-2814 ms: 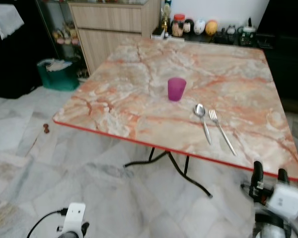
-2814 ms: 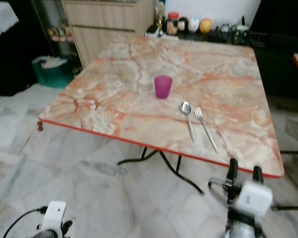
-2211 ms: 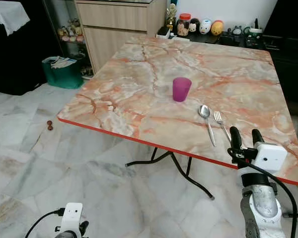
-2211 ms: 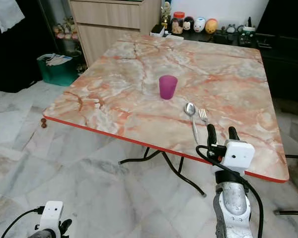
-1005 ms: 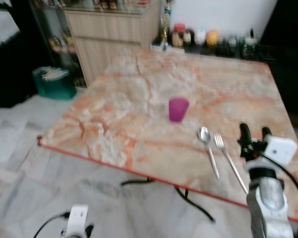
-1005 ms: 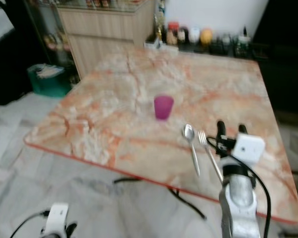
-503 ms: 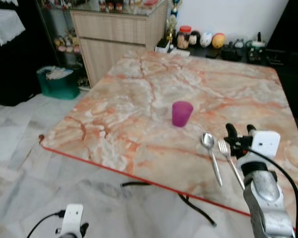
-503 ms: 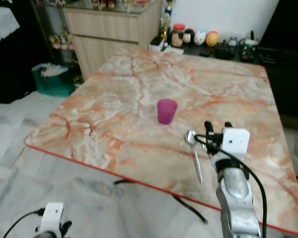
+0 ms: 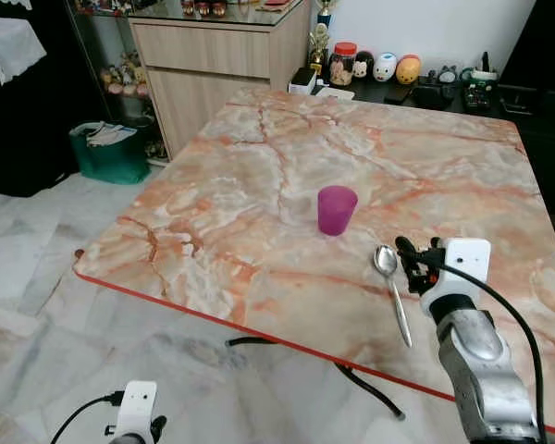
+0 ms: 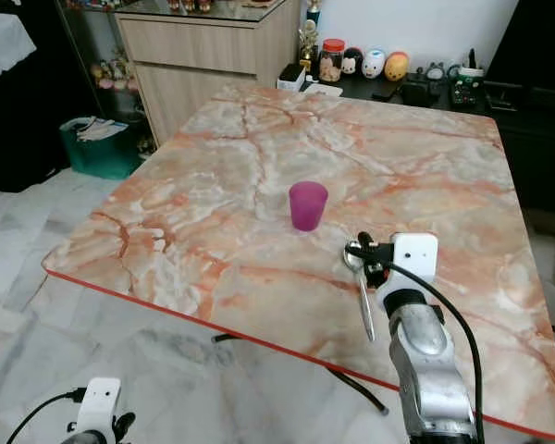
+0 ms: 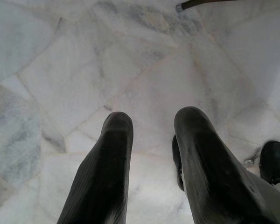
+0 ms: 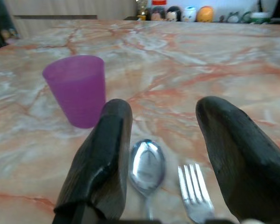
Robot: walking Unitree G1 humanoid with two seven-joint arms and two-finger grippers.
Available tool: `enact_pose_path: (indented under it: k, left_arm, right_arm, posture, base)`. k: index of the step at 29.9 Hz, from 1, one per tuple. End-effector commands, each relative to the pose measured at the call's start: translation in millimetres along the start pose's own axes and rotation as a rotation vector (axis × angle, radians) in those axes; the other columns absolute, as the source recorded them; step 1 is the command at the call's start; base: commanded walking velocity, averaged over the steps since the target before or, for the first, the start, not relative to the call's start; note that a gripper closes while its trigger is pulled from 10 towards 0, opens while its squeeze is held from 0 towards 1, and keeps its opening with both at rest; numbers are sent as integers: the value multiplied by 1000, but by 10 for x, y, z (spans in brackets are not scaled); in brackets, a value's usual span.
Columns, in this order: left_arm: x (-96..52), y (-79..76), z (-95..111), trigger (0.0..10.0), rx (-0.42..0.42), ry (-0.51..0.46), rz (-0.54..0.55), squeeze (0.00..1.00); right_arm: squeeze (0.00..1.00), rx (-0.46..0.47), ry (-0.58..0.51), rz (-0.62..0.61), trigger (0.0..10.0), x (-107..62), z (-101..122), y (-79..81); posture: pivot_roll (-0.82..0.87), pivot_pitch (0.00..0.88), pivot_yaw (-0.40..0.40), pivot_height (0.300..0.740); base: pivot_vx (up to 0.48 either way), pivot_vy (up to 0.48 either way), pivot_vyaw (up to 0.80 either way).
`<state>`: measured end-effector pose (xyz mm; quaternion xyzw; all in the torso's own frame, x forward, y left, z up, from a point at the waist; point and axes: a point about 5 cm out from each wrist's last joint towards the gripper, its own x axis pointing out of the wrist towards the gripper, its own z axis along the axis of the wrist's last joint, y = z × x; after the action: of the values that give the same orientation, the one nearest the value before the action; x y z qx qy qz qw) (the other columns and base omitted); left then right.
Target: Setting the table
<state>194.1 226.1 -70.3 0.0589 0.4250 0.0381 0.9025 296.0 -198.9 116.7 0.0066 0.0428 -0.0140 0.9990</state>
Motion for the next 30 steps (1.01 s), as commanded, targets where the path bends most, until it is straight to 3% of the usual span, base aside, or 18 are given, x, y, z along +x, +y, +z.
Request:
enact_pose_path:
  k: [1, 4, 5, 10, 11, 16, 30]
  left_arm:
    - [-4, 6, -23, 10000, -1, 7, 6, 0]
    - [-3, 5, -16, 10000, -6, 5, 10, 0]
    - [-1, 2, -8, 10000, -9, 1, 12, 0]
    - [-4, -9, -21, 10000, -12, 0, 13, 0]
    - [-6, -13, -28, 10000, -13, 1, 13, 0]
    - [-8, -18, -30, 10000, -20, -6, 16, 0]
    - [-9, -46, -28, 10000, 5, -12, -2, 0]
  right_arm:
    - [0, 46, 47, -11, 10000, 51, -78, 14]
    - [0, 47, 80, 16, 10000, 99, -116, 89]
    - [1000, 54, 121, 23, 10000, 138, -163, 147]
    - [965, 73, 173, 46, 10000, 156, -230, 239]
    - [0, 82, 184, 59, 10000, 156, -249, 275]
    - [0, 68, 227, 64, 10000, 136, -315, 298]
    - [0, 51, 272, -25, 10000, 64, -418, 160]
  posture:
    - [36, 0, -15, 731]
    - [47, 0, -22, 731]
    - [49, 0, -25, 731]
    - [59, 0, -31, 731]
    - [66, 0, -40, 731]
    - [80, 0, -52, 731]
    - [70, 0, -47, 731]
  base:
    - [0, 0, 0]
    - [0, 0, 0]
    - [0, 0, 0]
    - [0, 0, 0]
    - [0, 0, 0]
    - [0, 0, 0]
    - [0, 0, 0]
